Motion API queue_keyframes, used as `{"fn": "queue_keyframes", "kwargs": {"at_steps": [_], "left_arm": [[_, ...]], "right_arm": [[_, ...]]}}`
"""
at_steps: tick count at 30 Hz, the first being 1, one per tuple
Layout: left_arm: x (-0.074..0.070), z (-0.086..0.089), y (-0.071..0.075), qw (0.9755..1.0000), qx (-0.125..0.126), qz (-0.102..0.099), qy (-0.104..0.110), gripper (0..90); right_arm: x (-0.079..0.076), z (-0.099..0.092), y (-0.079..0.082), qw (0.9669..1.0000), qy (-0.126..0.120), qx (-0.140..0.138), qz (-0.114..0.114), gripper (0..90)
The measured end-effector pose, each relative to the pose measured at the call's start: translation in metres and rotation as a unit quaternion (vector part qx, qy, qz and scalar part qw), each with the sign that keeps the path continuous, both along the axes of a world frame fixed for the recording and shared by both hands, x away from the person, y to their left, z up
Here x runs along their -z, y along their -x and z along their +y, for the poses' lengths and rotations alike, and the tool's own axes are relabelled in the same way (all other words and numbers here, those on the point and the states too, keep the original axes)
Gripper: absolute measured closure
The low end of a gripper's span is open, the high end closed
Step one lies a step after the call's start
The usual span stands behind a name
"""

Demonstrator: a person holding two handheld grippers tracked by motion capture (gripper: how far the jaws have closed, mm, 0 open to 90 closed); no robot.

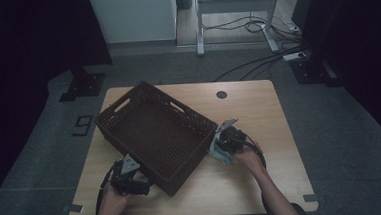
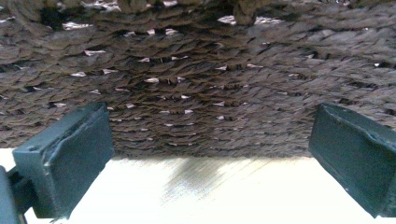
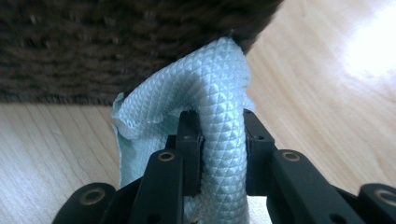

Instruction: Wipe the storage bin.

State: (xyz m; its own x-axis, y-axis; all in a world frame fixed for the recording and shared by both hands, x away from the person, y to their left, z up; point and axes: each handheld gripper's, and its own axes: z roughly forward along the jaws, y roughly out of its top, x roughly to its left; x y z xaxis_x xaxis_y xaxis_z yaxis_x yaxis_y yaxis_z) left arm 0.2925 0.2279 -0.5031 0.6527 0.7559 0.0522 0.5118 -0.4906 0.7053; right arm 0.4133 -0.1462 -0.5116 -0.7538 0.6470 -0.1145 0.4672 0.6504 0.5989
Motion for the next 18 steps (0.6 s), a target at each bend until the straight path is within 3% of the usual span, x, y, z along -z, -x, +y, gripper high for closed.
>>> {"fn": "queue_keyframes", "kwargs": {"at_steps": [5,18], "left_arm": [[0.0,0.0,0.0001,1.0,0.0,0.0,0.0,0.0],[-0.0001,0.0,0.0001,1.0,0.0,0.001,0.0,0.0]], "right_arm": [[0.0099,0.007,-0.0008,0.9997,0.023,-0.002,0.011,71.9],[0.0086,0.0113,0.0043,0.9996,0.018,-0.014,0.013,70.4]]}}
